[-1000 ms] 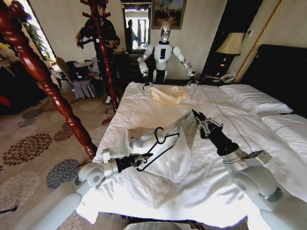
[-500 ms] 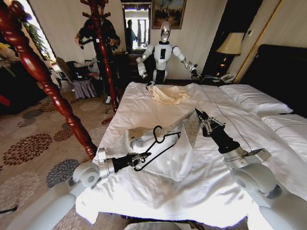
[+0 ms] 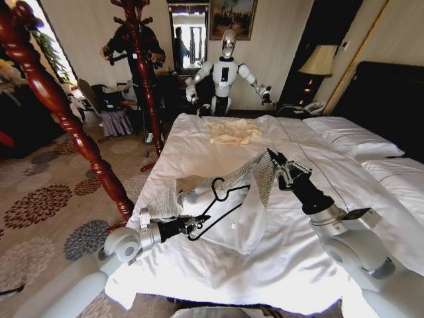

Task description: Pick up the clothes from the bed and hang them on the clothes hanger.

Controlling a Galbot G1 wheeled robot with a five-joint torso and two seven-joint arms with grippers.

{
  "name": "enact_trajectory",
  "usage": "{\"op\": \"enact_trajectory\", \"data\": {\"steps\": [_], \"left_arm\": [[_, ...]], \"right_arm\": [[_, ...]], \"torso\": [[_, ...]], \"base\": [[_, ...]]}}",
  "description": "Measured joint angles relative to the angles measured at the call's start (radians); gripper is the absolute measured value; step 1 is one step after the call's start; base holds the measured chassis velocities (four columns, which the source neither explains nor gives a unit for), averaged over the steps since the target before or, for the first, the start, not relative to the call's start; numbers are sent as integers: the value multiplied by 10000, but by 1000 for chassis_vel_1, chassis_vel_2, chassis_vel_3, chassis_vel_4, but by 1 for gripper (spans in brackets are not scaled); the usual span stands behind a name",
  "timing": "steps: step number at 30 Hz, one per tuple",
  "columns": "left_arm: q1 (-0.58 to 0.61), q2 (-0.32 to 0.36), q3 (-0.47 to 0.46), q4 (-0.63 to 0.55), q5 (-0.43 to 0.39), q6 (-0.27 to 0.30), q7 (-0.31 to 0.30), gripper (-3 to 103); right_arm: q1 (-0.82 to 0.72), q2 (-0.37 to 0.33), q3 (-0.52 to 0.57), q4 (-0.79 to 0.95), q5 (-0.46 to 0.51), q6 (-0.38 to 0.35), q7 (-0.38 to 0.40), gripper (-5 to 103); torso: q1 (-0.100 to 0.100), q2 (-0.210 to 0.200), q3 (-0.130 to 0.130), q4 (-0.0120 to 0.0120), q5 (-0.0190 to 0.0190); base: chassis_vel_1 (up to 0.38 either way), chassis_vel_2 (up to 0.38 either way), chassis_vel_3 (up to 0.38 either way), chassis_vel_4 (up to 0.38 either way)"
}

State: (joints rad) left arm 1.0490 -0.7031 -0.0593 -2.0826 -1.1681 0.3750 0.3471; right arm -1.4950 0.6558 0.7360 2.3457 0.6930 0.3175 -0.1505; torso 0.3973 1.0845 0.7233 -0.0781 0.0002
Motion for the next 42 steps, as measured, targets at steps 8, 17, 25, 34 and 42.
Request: {"op": "enact_trajectory", "data": {"steps": [8,17,25,34,42], "left_arm": [[-1030,-718,335,582,-270,-104,-300,2],[-2027,-2855,784,1579,503,-317,-500,2],[-2005,-4035,617,1648,1680,-412,-440,2],[-1726,-3745,-4,1005,1918,-565,-289,2],[-1097,-3149,-858,451,1877,-664,-106,2]], "right_arm": [[62,-152,-319,-40,-128,154,-435,1],[-103,100,-744,-114,-496,254,-719,1],[-265,384,-1037,-250,-995,387,-845,1],[-180,793,-1582,-624,-1613,442,-804,1],[-166,1177,-1830,-915,-1769,424,-477,1]], "torso": [[1,0,0,0,1],[1,0,1,-2,1],[1,0,0,0,1],[1,0,-1,0,0],[0,0,0,2,-2]], "base": [[0,0,0,0],[0,0,0,0],[0,0,0,0],[0,0,0,0],[0,0,0,0]]}}
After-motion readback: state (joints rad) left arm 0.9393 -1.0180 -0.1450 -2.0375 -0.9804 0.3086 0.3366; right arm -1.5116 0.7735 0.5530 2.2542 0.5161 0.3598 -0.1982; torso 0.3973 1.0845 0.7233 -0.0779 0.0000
